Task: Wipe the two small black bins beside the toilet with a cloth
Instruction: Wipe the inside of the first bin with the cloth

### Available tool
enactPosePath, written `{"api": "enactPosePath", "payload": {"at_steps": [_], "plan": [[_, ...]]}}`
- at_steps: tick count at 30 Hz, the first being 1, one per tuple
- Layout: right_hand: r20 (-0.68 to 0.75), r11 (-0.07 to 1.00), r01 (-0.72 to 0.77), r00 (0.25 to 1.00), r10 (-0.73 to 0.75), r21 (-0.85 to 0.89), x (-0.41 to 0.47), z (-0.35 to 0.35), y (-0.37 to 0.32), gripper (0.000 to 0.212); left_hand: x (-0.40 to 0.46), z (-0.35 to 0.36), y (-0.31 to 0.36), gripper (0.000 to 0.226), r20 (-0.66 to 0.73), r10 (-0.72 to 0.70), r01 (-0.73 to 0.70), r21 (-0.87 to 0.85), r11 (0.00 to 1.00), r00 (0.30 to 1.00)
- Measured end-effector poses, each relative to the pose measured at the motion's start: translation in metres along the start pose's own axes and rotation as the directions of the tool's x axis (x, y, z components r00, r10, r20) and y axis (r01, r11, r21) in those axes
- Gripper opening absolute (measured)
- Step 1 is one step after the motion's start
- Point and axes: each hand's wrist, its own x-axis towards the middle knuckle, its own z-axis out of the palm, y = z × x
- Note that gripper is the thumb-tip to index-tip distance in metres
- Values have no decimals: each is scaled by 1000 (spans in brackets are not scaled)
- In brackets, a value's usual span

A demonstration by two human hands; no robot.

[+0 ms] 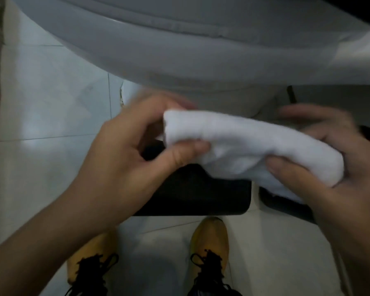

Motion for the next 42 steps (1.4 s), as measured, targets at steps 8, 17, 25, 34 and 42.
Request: {"api": "enactPosePath", "payload": {"at_steps": [8, 17, 25, 34, 42], "plan": [[689, -250, -652, 716, 107, 716, -17, 61, 22, 80, 8, 26, 3, 28, 159, -521, 509, -567, 647, 839], [251, 307, -548, 719, 648, 778, -22, 51, 10, 60, -41, 13, -57, 36, -275, -328, 372, 126, 920, 904], [-28, 990, -66, 998, 63, -122, -27, 110, 16, 36, -67, 52, -76, 36, -132, -700, 678, -176, 713, 702], [253, 903, 349, 924, -287, -251, -40, 155, 13, 32, -69, 50, -93, 32, -123, -621, 609, -125, 783, 774], [-158, 882, -188, 979, 131, -432, -25, 111, 74, 25, -70, 53, -84, 43, -158, -623, 618, -84, 781, 766]]}}
